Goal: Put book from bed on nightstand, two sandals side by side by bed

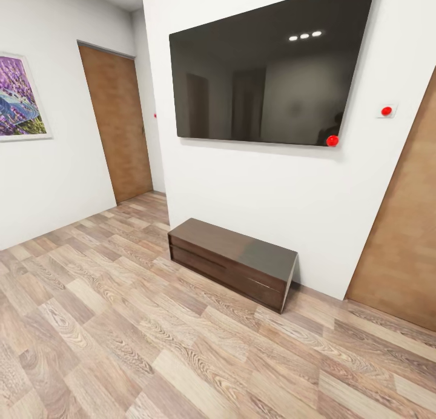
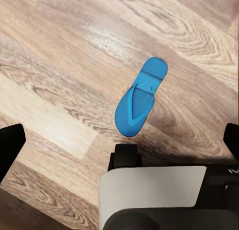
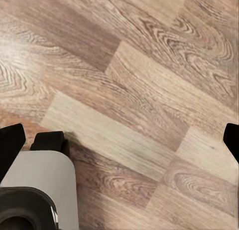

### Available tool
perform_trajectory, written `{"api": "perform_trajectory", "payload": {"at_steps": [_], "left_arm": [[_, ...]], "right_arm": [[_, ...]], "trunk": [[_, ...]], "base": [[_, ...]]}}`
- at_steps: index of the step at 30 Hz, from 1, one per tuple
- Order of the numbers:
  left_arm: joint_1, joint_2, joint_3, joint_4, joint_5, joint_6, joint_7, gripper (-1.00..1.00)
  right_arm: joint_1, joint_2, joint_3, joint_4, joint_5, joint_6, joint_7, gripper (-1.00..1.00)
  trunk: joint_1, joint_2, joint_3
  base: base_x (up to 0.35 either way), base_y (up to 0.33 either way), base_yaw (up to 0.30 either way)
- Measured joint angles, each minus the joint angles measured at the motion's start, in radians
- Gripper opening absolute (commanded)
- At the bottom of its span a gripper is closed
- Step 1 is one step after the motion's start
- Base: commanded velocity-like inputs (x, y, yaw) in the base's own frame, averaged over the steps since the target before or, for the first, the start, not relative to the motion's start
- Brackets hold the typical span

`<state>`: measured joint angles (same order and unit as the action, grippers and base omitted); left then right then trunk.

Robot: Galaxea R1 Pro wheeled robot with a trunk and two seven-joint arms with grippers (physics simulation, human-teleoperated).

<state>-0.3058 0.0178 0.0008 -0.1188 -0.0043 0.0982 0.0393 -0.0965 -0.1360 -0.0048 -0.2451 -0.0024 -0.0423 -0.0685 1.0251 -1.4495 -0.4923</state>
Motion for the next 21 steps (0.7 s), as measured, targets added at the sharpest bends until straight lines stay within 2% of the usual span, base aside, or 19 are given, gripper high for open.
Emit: {"api": "perform_trajectory", "payload": {"at_steps": [11, 21], "left_arm": [[-0.006, 0.001, 0.001, -0.02, 0.002, -0.001, 0.001, 1.0], [-0.005, 0.004, 0.008, -0.021, 0.005, -0.001, 0.001, 1.0]], "right_arm": [[-0.026, -0.019, -0.002, -0.009, -0.001, -0.001, 0.0, 1.0], [-0.031, -0.025, -0.035, -0.002, -0.002, -0.034, 0.0, 1.0]], "trunk": [[0.0, 0.0, 0.0], [0.0, 0.0, 0.0]], "base": [[0.0, 0.0, 0.0], [0.0, 0.0, 0.0]]}}
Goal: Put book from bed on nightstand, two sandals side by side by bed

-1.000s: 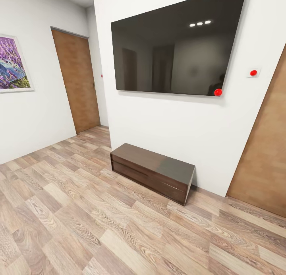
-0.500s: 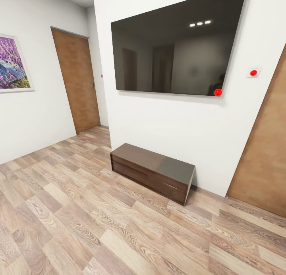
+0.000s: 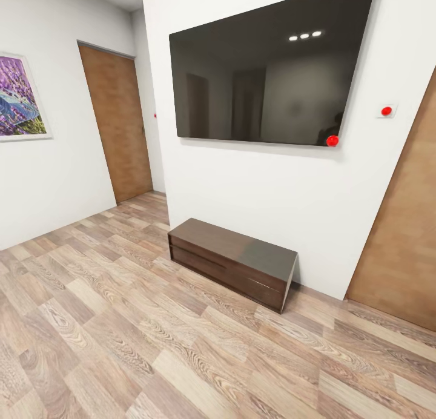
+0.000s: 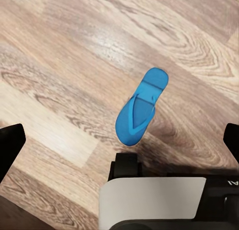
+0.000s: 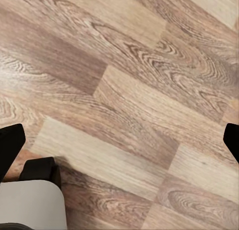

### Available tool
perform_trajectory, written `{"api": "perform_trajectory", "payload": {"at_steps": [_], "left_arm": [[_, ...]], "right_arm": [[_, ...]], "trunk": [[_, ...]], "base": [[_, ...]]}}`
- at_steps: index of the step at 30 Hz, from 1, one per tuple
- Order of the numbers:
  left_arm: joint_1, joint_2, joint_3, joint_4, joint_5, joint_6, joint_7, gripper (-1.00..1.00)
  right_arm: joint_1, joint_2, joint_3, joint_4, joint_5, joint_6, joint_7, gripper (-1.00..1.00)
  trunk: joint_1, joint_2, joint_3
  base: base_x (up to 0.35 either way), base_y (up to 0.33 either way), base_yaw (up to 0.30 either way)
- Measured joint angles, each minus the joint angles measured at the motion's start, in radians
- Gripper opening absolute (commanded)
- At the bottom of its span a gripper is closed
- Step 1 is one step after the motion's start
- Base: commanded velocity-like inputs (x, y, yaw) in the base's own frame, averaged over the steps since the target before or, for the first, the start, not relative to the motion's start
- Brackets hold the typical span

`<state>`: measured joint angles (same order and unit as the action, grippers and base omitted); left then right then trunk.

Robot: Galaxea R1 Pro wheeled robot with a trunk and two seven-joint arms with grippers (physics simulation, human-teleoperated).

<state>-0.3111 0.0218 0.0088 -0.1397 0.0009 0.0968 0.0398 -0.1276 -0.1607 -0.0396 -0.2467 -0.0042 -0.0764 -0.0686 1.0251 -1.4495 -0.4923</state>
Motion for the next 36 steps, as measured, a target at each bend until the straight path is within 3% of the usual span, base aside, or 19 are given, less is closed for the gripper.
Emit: {"api": "perform_trajectory", "payload": {"at_steps": [36], "left_arm": [[0.003, 0.001, -0.002, -0.002, -0.002, -0.042, 0.0, 1.0]], "right_arm": [[0.0, -0.003, -0.003, 0.006, 0.004, -0.012, 0.004, 1.0]], "trunk": [[0.0, 0.0, 0.0]], "base": [[0.0, 0.0, 0.0]]}}
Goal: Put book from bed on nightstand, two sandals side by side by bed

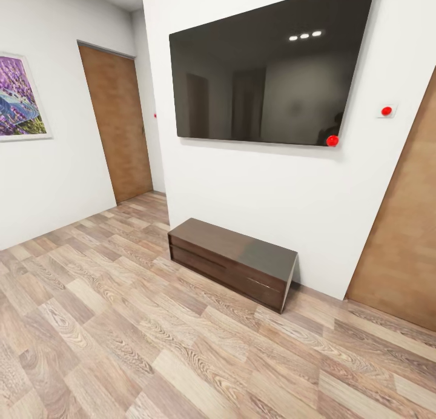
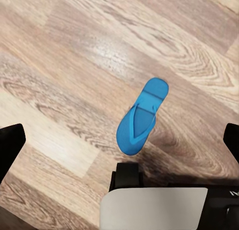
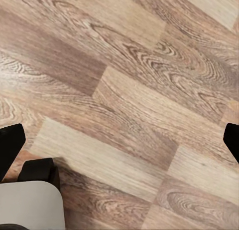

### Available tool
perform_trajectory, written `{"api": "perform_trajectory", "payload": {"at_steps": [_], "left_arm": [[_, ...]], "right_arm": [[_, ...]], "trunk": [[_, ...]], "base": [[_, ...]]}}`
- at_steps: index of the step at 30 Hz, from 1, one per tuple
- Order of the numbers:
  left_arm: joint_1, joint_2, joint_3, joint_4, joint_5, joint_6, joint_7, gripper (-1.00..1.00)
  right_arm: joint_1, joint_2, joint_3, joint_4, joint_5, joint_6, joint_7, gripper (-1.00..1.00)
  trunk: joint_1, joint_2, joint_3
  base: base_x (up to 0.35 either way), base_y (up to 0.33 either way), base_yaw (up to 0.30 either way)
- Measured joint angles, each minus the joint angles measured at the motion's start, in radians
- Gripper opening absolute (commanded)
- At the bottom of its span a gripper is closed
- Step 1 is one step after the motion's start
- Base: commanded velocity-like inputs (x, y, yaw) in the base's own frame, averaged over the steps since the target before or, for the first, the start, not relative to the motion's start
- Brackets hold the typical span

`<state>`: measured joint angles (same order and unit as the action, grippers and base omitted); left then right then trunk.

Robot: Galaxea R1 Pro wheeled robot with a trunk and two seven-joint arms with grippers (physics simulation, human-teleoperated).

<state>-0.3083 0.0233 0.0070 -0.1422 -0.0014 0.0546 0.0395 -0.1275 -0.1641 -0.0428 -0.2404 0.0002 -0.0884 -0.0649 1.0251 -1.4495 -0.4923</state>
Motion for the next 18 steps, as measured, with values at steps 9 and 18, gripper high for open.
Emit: {"api": "perform_trajectory", "payload": {"at_steps": [9, 18], "left_arm": [[0.0, 0.0, 0.0, 0.001, 0.0, -0.032, 0.0, 1.0], [0.0, 0.0, 0.0, 0.002, -0.001, -0.044, 0.0, 1.0]], "right_arm": [[0.001, 0.0, 0.001, 0.0, 0.001, -0.001, 0.0, 1.0], [0.001, 0.001, 0.001, 0.0, 0.0, -0.001, 0.0, 1.0]], "trunk": [[0.031, -0.056, -0.025], [0.065, -0.119, -0.053]], "base": [[0.0, 0.0, 0.0], [0.0, 0.0, 0.0]]}}
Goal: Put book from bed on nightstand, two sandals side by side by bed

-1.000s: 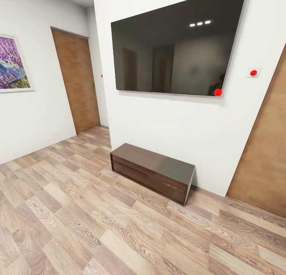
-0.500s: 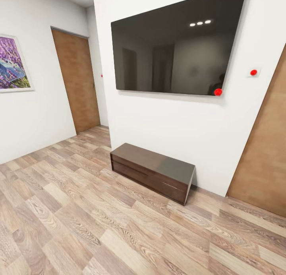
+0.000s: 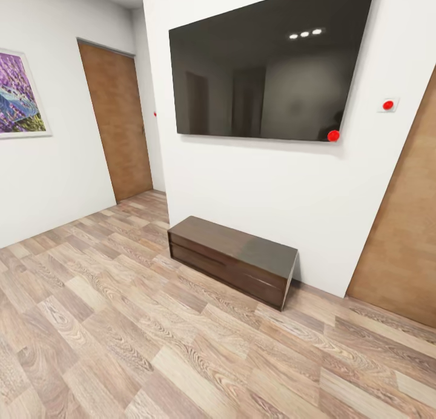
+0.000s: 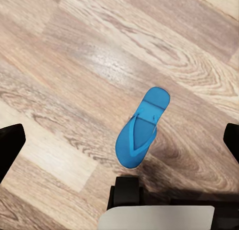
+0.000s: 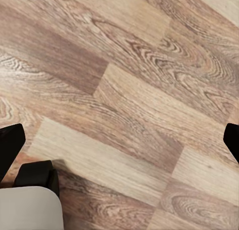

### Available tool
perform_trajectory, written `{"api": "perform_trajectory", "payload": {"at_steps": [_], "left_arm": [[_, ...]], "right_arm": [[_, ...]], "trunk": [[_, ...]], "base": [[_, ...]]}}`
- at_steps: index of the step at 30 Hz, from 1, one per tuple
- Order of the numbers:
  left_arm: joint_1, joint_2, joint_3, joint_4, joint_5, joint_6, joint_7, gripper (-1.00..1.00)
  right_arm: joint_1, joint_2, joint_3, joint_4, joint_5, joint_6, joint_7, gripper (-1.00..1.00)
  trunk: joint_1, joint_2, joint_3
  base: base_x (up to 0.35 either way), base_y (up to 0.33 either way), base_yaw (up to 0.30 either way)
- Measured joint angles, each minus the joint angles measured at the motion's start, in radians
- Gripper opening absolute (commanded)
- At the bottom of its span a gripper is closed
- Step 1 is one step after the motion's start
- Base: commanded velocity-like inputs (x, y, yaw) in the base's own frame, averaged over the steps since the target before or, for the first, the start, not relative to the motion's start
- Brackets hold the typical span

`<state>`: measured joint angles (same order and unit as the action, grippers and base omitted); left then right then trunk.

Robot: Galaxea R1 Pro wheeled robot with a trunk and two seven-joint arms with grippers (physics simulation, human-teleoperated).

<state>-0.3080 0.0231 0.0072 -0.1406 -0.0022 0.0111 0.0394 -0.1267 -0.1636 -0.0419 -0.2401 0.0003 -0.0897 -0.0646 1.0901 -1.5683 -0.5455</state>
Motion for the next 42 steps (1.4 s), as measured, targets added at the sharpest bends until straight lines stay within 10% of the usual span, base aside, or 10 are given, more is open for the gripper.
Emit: {"api": "perform_trajectory", "payload": {"at_steps": [42], "left_arm": [[-0.001, -0.002, 0.001, -0.001, 0.002, -0.022, -0.001, 1.0]], "right_arm": [[0.0, -0.032, -0.001, 0.0, -0.002, -0.04, -0.001, 1.0]], "trunk": [[0.161, -0.294, -0.132]], "base": [[0.0, 0.0, 0.0]]}}
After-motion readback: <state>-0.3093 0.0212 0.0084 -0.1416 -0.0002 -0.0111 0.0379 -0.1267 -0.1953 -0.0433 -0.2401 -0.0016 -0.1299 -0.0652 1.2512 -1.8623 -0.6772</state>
